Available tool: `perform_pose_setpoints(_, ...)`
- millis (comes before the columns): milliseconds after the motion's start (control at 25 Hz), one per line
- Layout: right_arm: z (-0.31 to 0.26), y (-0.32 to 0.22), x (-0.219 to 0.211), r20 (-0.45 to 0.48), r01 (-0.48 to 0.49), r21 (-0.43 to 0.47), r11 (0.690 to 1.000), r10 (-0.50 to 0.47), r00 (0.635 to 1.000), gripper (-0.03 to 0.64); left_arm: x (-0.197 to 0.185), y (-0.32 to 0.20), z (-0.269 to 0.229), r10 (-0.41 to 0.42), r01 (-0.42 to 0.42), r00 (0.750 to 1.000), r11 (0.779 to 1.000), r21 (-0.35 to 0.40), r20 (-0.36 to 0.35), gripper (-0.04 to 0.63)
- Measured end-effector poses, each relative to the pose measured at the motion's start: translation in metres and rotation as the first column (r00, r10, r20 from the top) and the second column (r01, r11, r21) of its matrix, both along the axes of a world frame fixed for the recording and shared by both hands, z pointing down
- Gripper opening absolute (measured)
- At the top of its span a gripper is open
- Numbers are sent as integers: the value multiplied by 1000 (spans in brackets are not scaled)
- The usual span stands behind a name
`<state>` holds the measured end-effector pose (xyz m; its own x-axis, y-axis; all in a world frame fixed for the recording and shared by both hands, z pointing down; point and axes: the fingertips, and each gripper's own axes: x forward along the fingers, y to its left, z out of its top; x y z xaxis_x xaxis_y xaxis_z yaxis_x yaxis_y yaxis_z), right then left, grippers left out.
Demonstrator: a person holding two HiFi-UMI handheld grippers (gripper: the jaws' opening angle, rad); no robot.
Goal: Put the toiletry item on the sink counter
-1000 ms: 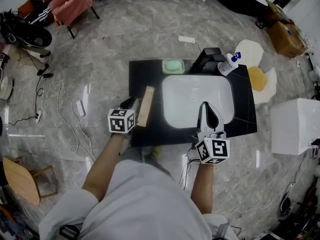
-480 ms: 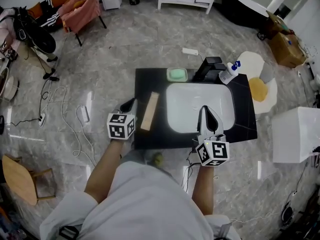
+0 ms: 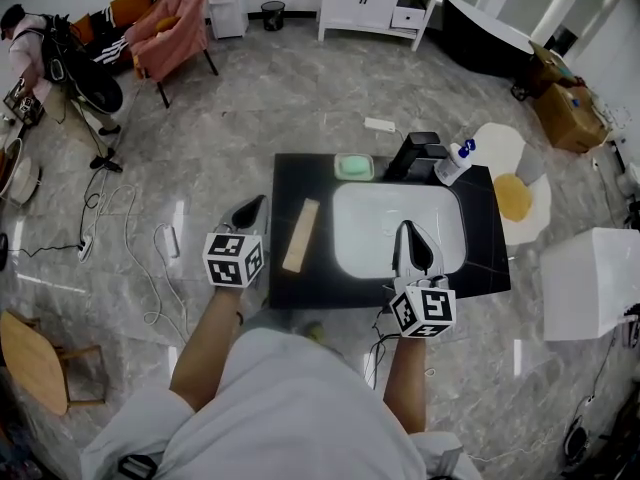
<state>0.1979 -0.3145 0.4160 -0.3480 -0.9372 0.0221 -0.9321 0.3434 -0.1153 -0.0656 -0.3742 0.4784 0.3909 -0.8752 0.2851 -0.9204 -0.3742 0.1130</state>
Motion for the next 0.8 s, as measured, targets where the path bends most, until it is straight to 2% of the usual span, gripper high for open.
perform_pose_setpoints(240, -2, 4, 0, -3, 5, 8, 1000, -5, 1000, 3, -2, 6, -36, 2, -3, 1000, 997, 82, 14, -3)
perform_pose_setpoints(440, -6, 5, 4, 8, 0, 19, 1000, 0, 1000, 3, -5, 12, -73, 5, -3, 1000, 989, 151, -7, -3)
perform_pose_setpoints(640, -9, 8, 10, 10, -10, 25, 1000, 10, 1000, 3, -7, 19, -105, -1, -7, 1000, 973, 230, 31, -3)
perform_pose_setpoints(800, -11, 12, 14, 15, -16, 34, 999, 15, 1000, 3, -5, 24, -114, 3, -14, 999, 966, 257, 41, -3)
